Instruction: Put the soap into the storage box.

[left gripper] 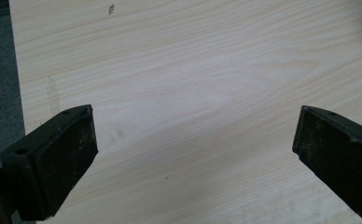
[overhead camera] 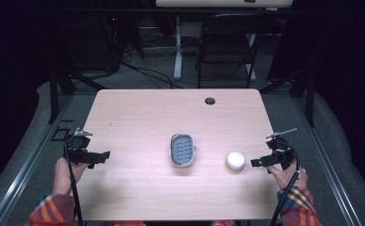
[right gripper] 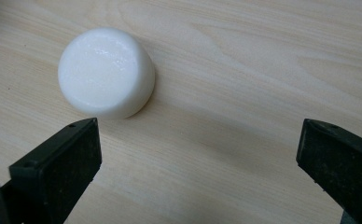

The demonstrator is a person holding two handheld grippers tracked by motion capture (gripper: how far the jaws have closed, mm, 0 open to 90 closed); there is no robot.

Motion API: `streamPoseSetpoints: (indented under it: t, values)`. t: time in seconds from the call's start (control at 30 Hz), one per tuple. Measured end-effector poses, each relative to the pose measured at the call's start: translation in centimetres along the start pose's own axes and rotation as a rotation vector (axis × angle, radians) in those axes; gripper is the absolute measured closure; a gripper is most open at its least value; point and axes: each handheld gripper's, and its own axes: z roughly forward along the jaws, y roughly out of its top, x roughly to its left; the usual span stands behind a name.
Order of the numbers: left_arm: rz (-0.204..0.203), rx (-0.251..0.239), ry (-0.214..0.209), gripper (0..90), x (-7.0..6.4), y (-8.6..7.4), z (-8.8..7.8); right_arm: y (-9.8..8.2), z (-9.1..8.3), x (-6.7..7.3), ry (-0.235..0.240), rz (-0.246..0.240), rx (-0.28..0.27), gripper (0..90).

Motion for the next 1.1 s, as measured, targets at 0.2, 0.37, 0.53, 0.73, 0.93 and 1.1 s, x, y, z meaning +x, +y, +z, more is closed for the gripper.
streamPoseSetpoints:
  t: [0.2, 0.37, 0.53, 0.73, 0.93, 1.1]
  values:
    - [0.005, 0.006, -0.009, 0.0, -0.1, 0.1, 0.1, -0.1, -0.1, 0.0, 0.002, 0.004, 0.001, 0.0]
    - [0.009, 0.006, -0.013, 0.0, -0.2, 0.1, 0.1, 0.1, -0.2, 0.6, 0.001, -0.012, 0.000, 0.0]
    - [0.010, 0.007, -0.014, 0.0, -0.3, 0.2, 0.2, 0.4, -0.2, 1.2, -0.006, -0.035, 0.009, 0.0]
    - [0.010, 0.008, -0.016, 0.0, -0.3, 0.2, 0.3, 1.3, 0.0, 2.6, -0.002, -0.088, 0.005, 0.0]
    - [0.011, 0.013, -0.019, 0.0, -0.3, 0.2, 0.3, 2.3, 0.6, 3.7, 0.016, -0.122, 0.017, 0.0]
    - [0.020, 0.012, -0.014, 0.0, -0.4, 0.2, 0.3, 3.3, 1.2, 4.4, 0.015, -0.146, 0.059, 0.0]
